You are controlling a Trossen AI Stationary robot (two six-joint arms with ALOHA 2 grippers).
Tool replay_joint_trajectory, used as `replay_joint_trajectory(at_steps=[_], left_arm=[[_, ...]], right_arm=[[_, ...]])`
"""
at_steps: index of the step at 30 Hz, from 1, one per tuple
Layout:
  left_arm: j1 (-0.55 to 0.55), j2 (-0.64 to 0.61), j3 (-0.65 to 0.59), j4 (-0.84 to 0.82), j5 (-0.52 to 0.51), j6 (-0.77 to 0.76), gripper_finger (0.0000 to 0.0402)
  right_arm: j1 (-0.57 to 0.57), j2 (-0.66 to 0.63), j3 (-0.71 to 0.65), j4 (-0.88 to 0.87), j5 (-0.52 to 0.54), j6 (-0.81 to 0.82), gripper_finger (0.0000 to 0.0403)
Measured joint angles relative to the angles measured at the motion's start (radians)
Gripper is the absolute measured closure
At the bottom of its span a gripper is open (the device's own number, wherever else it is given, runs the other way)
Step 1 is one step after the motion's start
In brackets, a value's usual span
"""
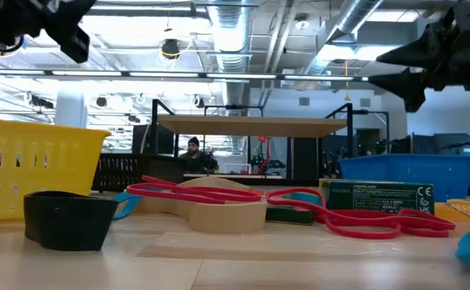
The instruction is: Pick & Place Office Desk Supplies
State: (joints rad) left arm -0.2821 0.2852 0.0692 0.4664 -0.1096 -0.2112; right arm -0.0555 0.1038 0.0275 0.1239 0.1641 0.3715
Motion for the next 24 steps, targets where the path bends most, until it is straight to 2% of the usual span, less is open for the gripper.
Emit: replay_joint_trajectory(at_steps=[3,6,9,14,19,24], left_arm=[[0.001,0.117,0.0,0.068,-0.052,0.048,0.025],[0.012,0.261,0.002,0.173,-0.101,0.099,0.025],[0.043,0.39,0.044,0.254,-0.068,0.107,0.025],[0.089,0.547,0.105,0.248,-0.014,0.181,0.025],[0.107,0.631,0.13,0.254,-0.015,0.154,0.025],[0.098,0.645,0.134,0.276,-0.014,0.128,0.025]], right_arm=[[0.003,0.002,-0.007,0.002,-0.028,0.094,0.0175],[0.003,0.002,-0.008,0.022,-0.056,0.122,0.0175],[0.003,0.002,-0.008,0.021,-0.063,0.126,0.0175],[0.003,0.025,-0.008,0.016,-0.066,0.084,0.0175],[0.003,0.042,-0.008,0.015,-0.078,0.04,0.0175],[0.003,0.042,-0.008,0.013,-0.078,0.01,0.0175]])
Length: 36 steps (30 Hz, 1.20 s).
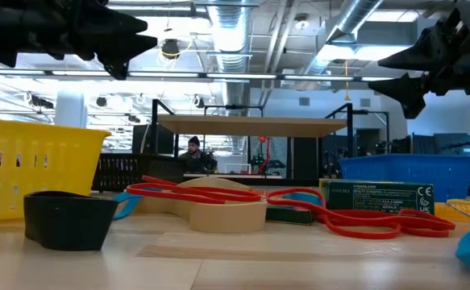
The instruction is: Pick & Place Office Desk Supplies
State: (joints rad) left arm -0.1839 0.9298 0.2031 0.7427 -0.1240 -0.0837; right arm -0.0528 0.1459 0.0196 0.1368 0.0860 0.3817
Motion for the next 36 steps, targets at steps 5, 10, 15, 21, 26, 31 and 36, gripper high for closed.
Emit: replay_joint_trajectory(at_steps=[5,10,15,21,26,31,36], left_arm=[[0.0,0.0,0.0,0.044,0.019,-0.01,0.025],[0.0,0.0,0.0,0.046,0.019,-0.011,0.025],[0.0,0.0,0.0,0.045,0.019,-0.011,0.025],[0.0,0.0,0.0,0.044,0.018,-0.011,0.025],[0.0,0.0,0.0,0.044,0.018,-0.011,0.025],[0.0,0.0,0.0,0.044,0.018,-0.008,0.025],[0.0,0.0,0.0,0.044,0.018,-0.008,0.025]], right_arm=[[0.0,0.0,0.0,-0.001,0.0,-0.031,0.0175],[0.0,0.0,0.0,-0.002,0.0,-0.034,0.0175],[0.0,0.0,0.0,-0.002,0.0,-0.034,0.0175],[0.0,0.0,0.0,-0.002,0.0,-0.034,0.0175],[0.0,0.0,0.0,-0.002,0.0,-0.034,0.0175],[0.0,0.0,0.0,-0.002,0.0,-0.034,0.0175],[0.0,0.0,0.0,-0.002,0.0,-0.034,0.0175]])
